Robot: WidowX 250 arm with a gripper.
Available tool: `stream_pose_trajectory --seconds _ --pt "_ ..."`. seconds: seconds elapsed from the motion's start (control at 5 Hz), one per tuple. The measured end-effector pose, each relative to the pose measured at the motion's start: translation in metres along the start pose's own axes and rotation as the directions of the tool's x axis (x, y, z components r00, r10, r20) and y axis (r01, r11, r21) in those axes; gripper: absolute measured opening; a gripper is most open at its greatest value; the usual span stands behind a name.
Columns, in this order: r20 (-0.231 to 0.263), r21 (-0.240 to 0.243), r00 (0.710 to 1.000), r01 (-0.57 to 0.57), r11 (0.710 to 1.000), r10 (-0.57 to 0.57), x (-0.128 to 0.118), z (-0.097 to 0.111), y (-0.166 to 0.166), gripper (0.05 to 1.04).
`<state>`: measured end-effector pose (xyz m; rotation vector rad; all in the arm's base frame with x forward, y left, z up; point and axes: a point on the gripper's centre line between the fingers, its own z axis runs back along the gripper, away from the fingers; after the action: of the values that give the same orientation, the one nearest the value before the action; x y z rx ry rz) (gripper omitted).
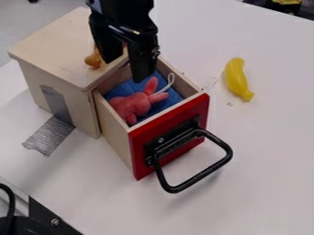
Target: Take out the pink plush toy from the drawer and put it on the left-side of the drawer
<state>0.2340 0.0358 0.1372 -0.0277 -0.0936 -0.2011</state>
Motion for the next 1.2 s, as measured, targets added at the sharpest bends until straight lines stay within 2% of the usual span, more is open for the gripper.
stream_pose_trajectory --seconds 0.2,0.4,0.8,1.0,1.2 --pt "-0.024 -0.01 1.0 -0.001 1.0 0.001 -0.004 -0.006 -0.002 0.997" --pt "-0.057 -0.015 0.998 0.015 1.0 -0.015 0.01 -0.027 -0.001 0.997" --pt "-0.042 0.017 0.997 0.07 0.997 -0.069 0.049 -0.054 -0.005 0.997" --pt "-0.039 0.038 0.992 0.121 0.992 -0.119 0.06 -0.061 -0.008 0.997" --pt "-0.064 0.048 0.985 0.162 0.986 -0.158 0.061 -0.068 -0.011 0.998"
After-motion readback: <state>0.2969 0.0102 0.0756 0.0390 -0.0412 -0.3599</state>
